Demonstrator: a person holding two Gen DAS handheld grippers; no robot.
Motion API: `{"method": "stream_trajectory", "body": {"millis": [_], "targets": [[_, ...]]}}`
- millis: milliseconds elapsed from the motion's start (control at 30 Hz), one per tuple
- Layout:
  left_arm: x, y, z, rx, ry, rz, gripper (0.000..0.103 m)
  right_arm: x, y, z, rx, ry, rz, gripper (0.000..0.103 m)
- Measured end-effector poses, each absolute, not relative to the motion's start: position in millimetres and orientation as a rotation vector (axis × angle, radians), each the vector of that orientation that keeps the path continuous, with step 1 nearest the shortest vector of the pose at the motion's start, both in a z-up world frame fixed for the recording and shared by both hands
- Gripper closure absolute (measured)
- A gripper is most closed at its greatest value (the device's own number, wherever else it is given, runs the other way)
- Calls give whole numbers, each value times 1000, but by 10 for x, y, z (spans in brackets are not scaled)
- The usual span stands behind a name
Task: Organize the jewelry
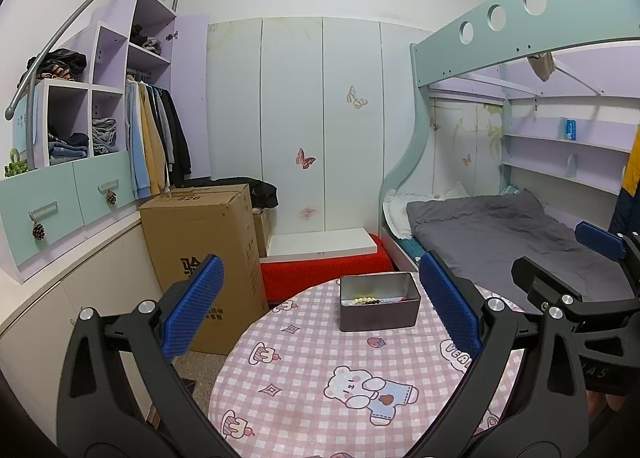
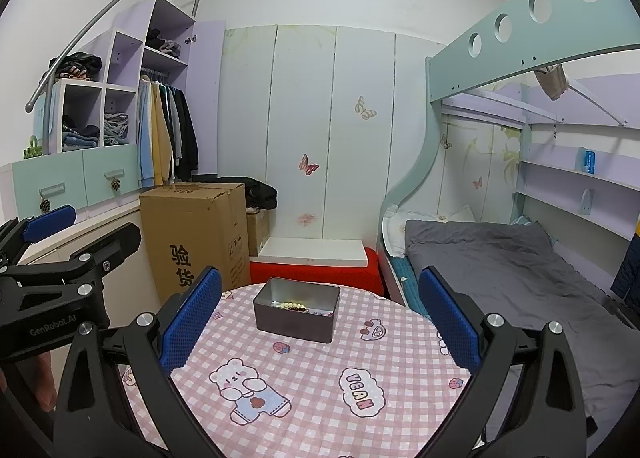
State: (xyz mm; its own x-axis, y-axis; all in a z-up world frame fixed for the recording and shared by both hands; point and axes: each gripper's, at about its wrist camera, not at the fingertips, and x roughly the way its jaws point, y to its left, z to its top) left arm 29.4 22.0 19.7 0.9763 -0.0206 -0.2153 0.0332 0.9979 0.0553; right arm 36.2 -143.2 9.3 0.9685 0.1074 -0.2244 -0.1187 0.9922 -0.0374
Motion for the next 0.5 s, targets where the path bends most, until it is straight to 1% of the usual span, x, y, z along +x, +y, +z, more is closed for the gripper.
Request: {"method": "stream_trajectory", "body": {"millis": [500], "targets": [[312,236,182,64,218,-25,7,385,-1431,47,-48,233,118,8]]}}
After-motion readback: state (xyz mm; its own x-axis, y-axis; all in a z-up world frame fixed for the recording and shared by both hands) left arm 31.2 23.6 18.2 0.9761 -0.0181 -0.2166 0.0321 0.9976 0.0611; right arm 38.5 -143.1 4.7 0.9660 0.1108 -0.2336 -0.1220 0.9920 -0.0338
